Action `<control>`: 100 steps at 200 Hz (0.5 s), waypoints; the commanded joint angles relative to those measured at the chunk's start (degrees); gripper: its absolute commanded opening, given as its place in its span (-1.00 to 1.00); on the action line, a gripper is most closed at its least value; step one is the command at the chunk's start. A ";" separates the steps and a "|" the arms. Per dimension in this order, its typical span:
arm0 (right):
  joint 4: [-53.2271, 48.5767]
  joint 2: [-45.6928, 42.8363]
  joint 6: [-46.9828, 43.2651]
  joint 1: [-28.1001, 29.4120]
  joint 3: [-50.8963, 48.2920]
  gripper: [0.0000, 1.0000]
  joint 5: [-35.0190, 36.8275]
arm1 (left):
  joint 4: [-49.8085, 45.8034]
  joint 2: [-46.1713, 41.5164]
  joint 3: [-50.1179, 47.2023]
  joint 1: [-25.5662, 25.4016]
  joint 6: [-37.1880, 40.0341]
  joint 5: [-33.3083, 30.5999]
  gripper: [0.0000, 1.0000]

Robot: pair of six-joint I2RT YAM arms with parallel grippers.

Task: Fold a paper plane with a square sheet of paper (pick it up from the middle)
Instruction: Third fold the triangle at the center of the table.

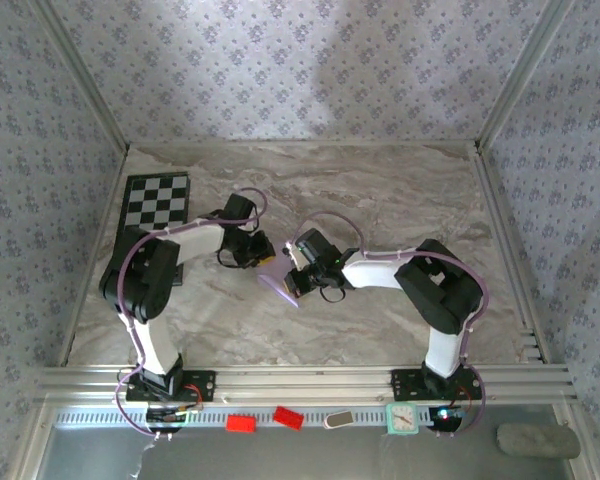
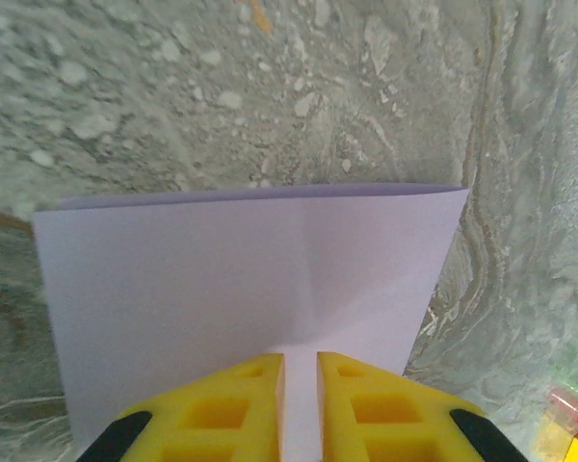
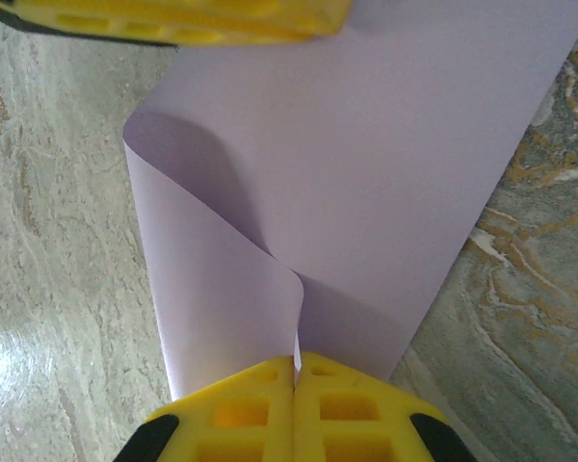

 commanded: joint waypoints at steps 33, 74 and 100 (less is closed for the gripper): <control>-2.55 1.33 1.42 -0.61 1.08 -0.90 -0.26 | -1.07 -8.17 -2.62 0.67 -1.21 -2.83 -0.66; -2.40 1.18 2.47 -0.72 1.24 -0.90 -1.16 | 3.53 -15.52 -9.81 0.54 -5.90 -4.87 -0.57; -2.26 1.07 3.23 -0.73 1.41 -0.90 -2.48 | 3.46 -13.51 -9.62 0.89 -4.50 -4.60 -0.56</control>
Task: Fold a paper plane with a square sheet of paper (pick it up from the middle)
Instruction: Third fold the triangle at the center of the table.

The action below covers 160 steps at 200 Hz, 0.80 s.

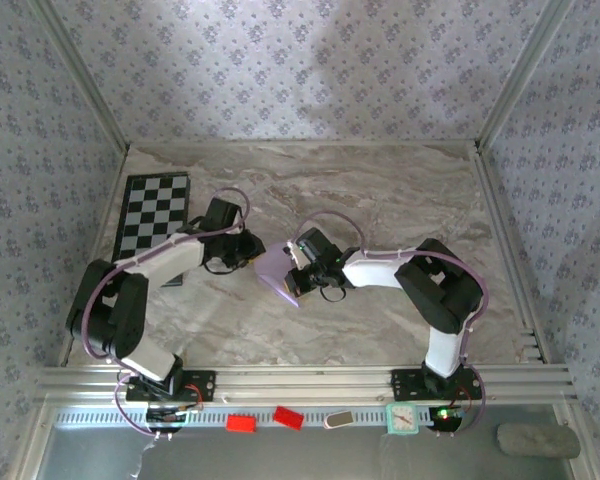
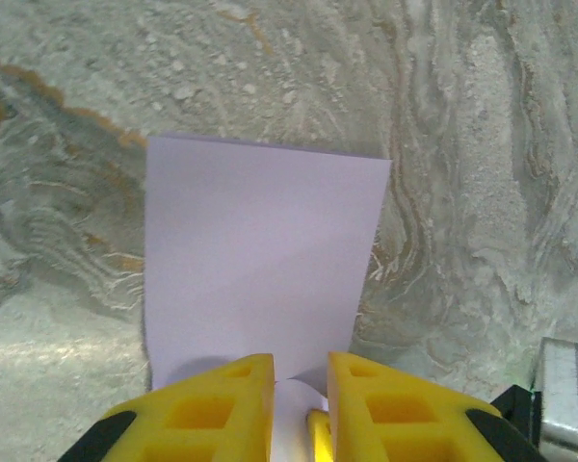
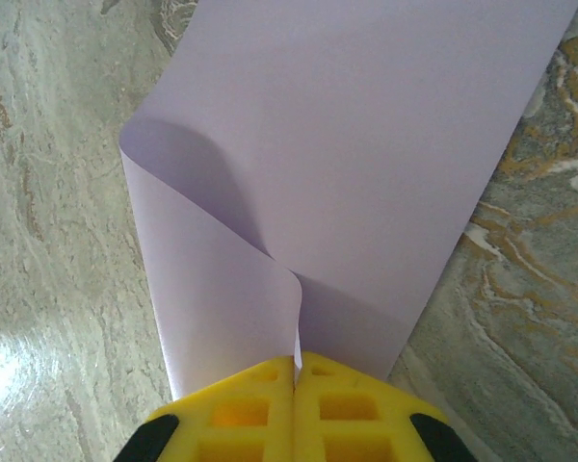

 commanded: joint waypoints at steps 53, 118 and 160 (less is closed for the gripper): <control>-2.74 0.44 1.70 -0.35 2.01 -0.90 -1.90 | -3.13 12.15 7.14 0.17 3.31 -0.31 -0.62; -4.21 -0.45 1.44 -0.58 2.89 -0.90 -0.46 | -8.86 17.77 10.25 -0.18 6.53 -0.83 -0.68; -4.64 -0.20 1.43 -0.82 3.17 -0.89 0.31 | -9.77 19.32 10.76 -0.43 6.99 -1.01 -0.70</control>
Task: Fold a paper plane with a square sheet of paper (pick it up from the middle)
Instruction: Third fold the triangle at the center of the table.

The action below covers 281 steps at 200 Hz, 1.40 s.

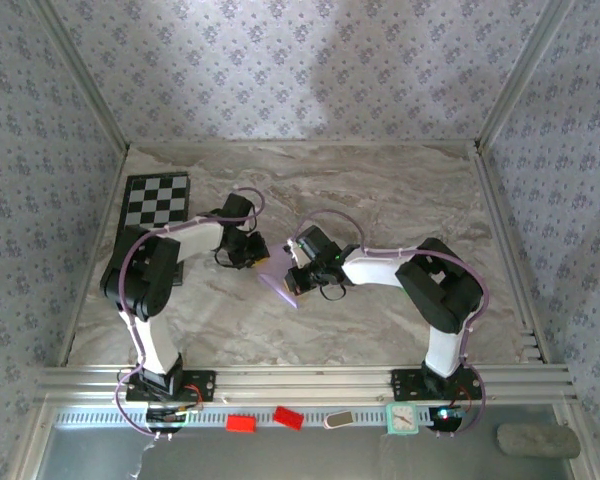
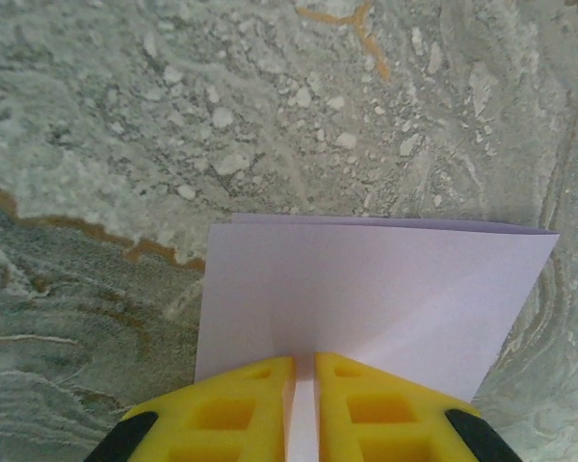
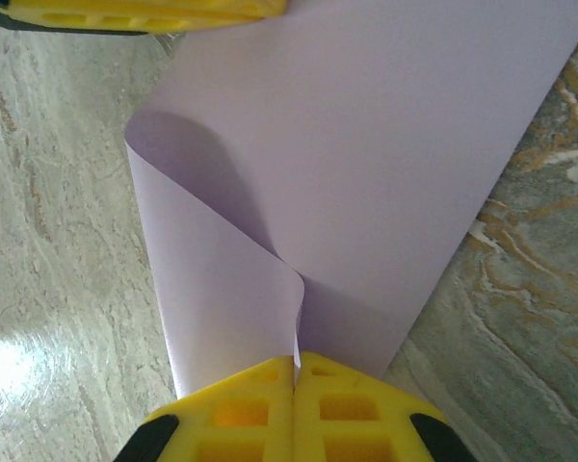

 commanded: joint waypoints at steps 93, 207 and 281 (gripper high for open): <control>-2.86 1.30 0.12 -0.40 2.33 -0.90 0.82 | -4.59 2.93 1.90 -0.71 3.49 -0.60 -0.72; -4.53 2.85 0.37 -0.64 2.43 -0.89 0.71 | -2.70 -10.55 -0.25 -0.62 -1.14 -4.87 -0.63; -4.45 3.00 1.52 -1.08 2.37 -0.89 0.01 | 12.12 -23.20 -16.62 -4.69 -13.73 0.24 -0.64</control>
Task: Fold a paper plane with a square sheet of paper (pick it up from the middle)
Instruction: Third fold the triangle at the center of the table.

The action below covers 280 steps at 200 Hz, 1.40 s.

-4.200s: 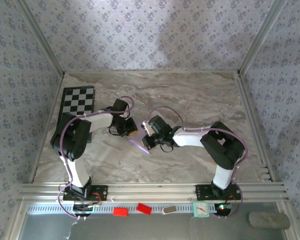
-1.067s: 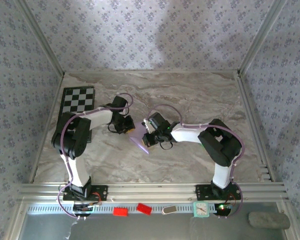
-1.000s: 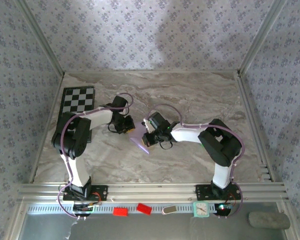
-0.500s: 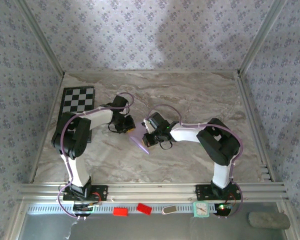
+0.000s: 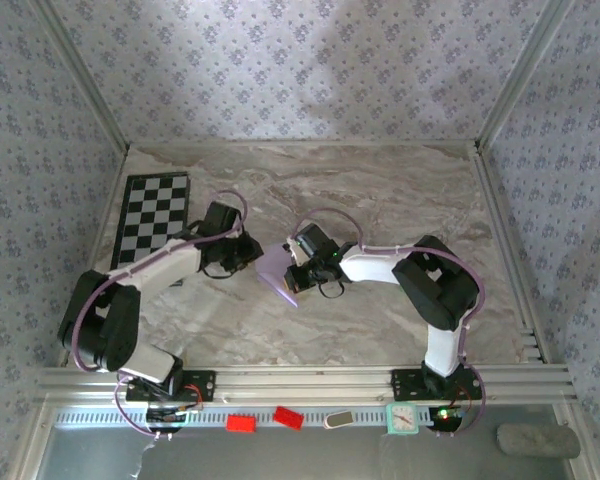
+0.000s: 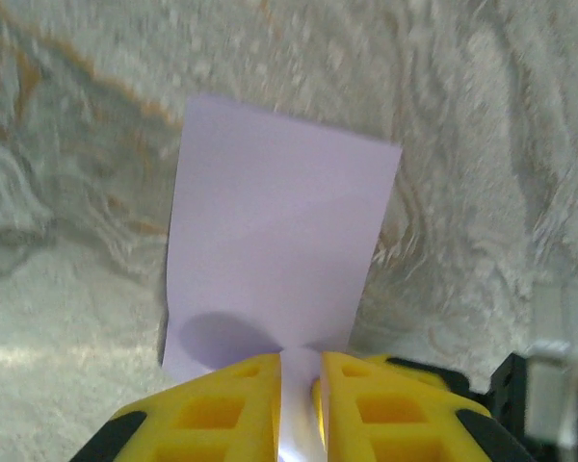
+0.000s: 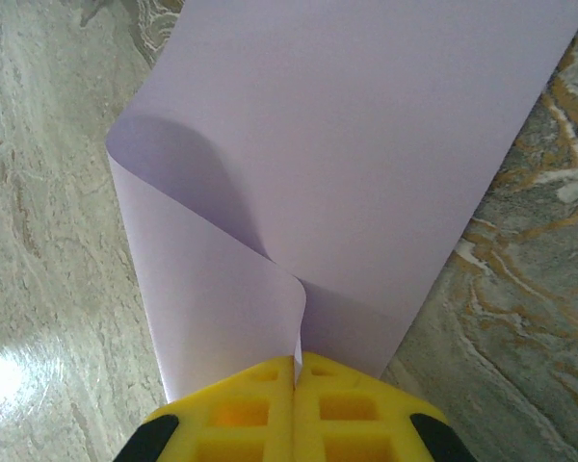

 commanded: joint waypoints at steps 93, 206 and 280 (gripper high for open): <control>-3.30 2.01 1.62 -0.70 0.65 -0.89 0.22 | 10.94 4.99 -4.60 -7.91 -9.53 2.55 -0.76; -4.25 2.42 0.91 -1.12 1.26 -0.90 0.20 | 11.81 4.87 -8.44 -7.72 -10.38 -1.50 -0.77; -4.53 2.72 1.00 -1.15 1.61 -0.90 0.07 | 11.78 5.97 -9.30 -7.40 -11.24 -1.65 -0.77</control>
